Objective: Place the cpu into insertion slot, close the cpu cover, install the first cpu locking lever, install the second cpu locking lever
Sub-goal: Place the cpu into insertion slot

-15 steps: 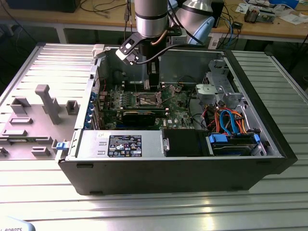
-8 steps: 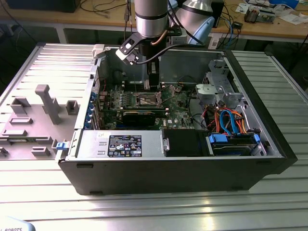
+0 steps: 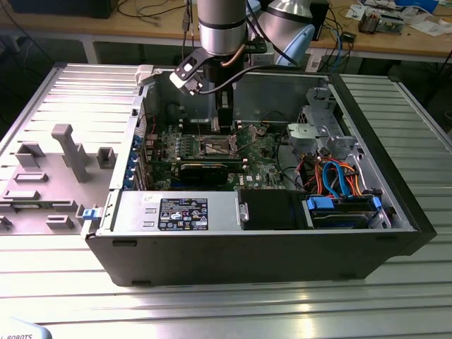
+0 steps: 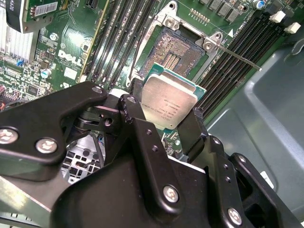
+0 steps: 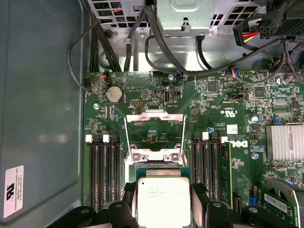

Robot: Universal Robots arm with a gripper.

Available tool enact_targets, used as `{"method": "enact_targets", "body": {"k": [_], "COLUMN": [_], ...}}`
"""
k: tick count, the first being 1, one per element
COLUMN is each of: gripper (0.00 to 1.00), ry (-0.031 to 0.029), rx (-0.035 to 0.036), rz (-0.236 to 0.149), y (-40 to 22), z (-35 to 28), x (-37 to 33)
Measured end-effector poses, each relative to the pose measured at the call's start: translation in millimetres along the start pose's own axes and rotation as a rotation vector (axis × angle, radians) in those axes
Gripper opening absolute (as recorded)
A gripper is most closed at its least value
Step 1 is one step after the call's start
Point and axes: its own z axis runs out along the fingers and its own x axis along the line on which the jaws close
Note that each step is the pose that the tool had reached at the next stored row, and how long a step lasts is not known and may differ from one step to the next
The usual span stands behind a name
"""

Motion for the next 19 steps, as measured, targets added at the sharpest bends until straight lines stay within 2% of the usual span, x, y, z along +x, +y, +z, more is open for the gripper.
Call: {"method": "enact_targets", "body": {"k": [10,14,19], "gripper": [0.54,0.54,0.54], "ry": [0.0002,0.0,0.0], "rx": [-0.0004,-0.0004,-0.0003], "rz": [0.0,0.0,0.0], "y": [-0.4,-4.3,-6.0], "z": [1.8,12.7,23.5], "x": [0.1,0.5,0.3]}}
